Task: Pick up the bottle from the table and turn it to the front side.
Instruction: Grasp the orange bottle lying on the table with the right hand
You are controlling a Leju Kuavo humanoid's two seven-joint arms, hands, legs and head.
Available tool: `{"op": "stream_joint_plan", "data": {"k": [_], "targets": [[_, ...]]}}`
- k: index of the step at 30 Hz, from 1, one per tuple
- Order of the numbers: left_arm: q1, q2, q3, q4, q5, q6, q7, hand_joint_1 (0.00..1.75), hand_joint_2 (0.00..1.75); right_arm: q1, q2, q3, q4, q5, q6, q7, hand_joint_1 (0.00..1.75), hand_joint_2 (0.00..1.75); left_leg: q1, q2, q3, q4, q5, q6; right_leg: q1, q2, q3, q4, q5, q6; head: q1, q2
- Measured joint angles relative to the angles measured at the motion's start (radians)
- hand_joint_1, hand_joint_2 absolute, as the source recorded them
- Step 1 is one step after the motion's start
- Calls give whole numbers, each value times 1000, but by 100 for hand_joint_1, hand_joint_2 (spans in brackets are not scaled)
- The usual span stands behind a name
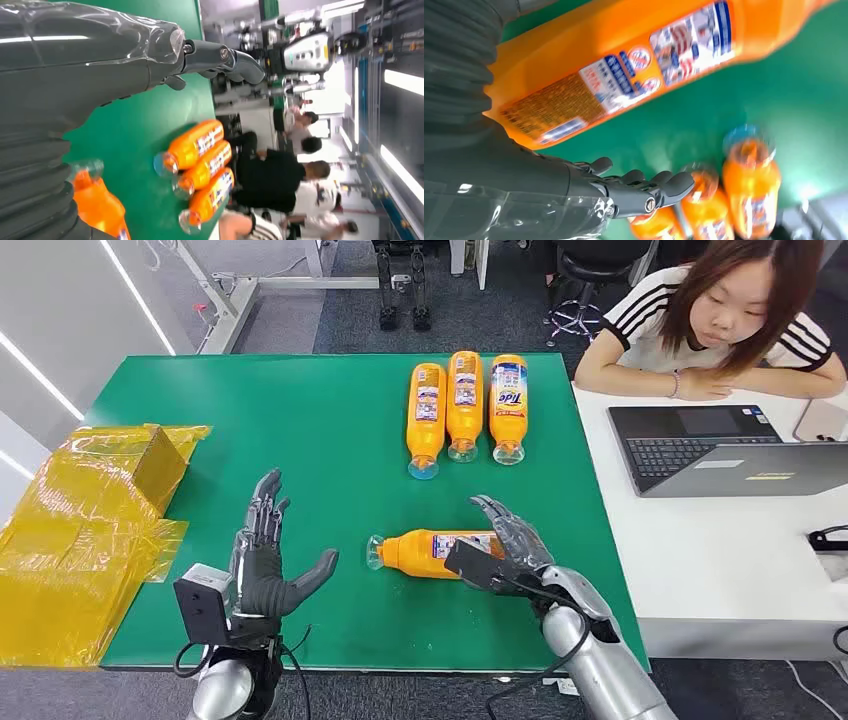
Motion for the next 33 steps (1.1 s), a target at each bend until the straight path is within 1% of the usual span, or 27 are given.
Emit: {"op": "stream_joint_plan", "data": {"k": [2, 3, 5, 8, 10, 12, 13, 15, 18, 19, 20, 22, 23, 28, 33], "targets": [[-9, 0, 0, 6, 21, -26, 13, 0, 175, -22, -5, 18, 23, -11, 31, 6, 0, 175, 0, 0, 0, 0, 0, 0, 0, 0, 0, 0, 0, 0, 0, 0], [-19, -1, -1, 13, 44, -55, 27, 0, 175, -43, -10, 38, 47, -21, 63, 10, 0, 175, 0, 0, 0, 0, 0, 0, 0, 0, 0, 0, 0, 0, 0, 0], [-42, -3, -3, 37, 108, -137, 65, 0, 175, -92, -25, 84, 102, -40, 143, 10, 0, 175, 0, 0, 0, 0, 0, 0, 0, 0, 0, 0, 1, 0, 0, 0], [-81, -8, -8, 89, 241, -291, 131, 0, 175, -193, -59, 172, 192, -47, 260, -7, 0, 175, 0, 0, 2, 1, 0, 0, 0, 1, 1, 0, 1, 0, 0, 0], [-99, -14, -10, 120, 327, -376, 165, 0, 175, -253, -80, 231, 246, -55, 310, -18, 0, 175, 0, 0, 4, 1, 0, 1, 0, 1, 3, -1, 2, 0, 0, 0], [-107, -17, -11, 143, 387, -432, 187, 0, 175, -297, -99, 279, 288, -67, 341, -22, 0, 175, 0, 0, 5, 1, 0, 1, 0, 0, 5, -1, 2, 0, 0, 0], [-109, -18, -11, 152, 401, -447, 192, 0, 175, -314, -109, 300, 306, -73, 352, -22, 12, 175, 0, 0, 5, 1, 1, 1, 0, 0, 5, -1, 2, 0, 0, 0], [-110, -18, -11, 165, 412, -465, 196, 0, 175, -341, -129, 340, 337, -82, 360, -22, 31, 175, 0, -1, 4, 1, 1, 1, 0, -1, 5, -1, 2, 0, 0, 0], [-110, -18, -11, 175, 411, -473, 197, 0, 175, -375, -147, 398, 380, -86, 339, -24, 52, 175, 0, -1, 5, 1, 1, 1, 0, -1, 5, -1, 2, 0, 0, 0], [-110, -17, -11, 177, 407, -472, 196, 0, 175, -384, -150, 416, 393, -85, 329, -25, 75, 175, 0, -1, 5, 1, 1, 1, 0, 0, 5, -1, 2, 0, 0, 0], [-110, -17, -11, 179, 402, -470, 194, 0, 175, -393, -152, 431, 405, -85, 321, -27, 110, 175, 0, 0, 6, 1, 1, 1, 0, 0, 6, -1, 2, 0, 0, 0], [-110, -15, -10, 181, 393, -464, 190, 0, 175, -409, -153, 456, 428, -86, 311, -29, 162, 175, 0, 0, 7, 1, 0, 1, 0, 0, 7, -1, 2, 0, 0, 0], [-110, -14, -10, 182, 388, -461, 188, 0, 175, -417, -153, 467, 438, -88, 309, -30, 174, 175, 0, 0, 8, 0, 0, 1, 0, 1, 7, -1, 2, 0, 0, 0], [-108, -10, -10, 183, 363, -443, 173, 0, 175, -444, -150, 499, 471, -106, 293, -43, 175, 175, 0, 0, 9, 0, 1, 0, 0, -1, 9, 0, 2, 0, 0, 0], [-93, -7, -10, 179, 296, -391, 150, 0, 175, -444, -147, 510, 481, -145, 236, -60, 175, 175, 0, -1, 9, 0, 1, 0, 0, -1, 10, 0, 2, 0, 0, 0]]}}
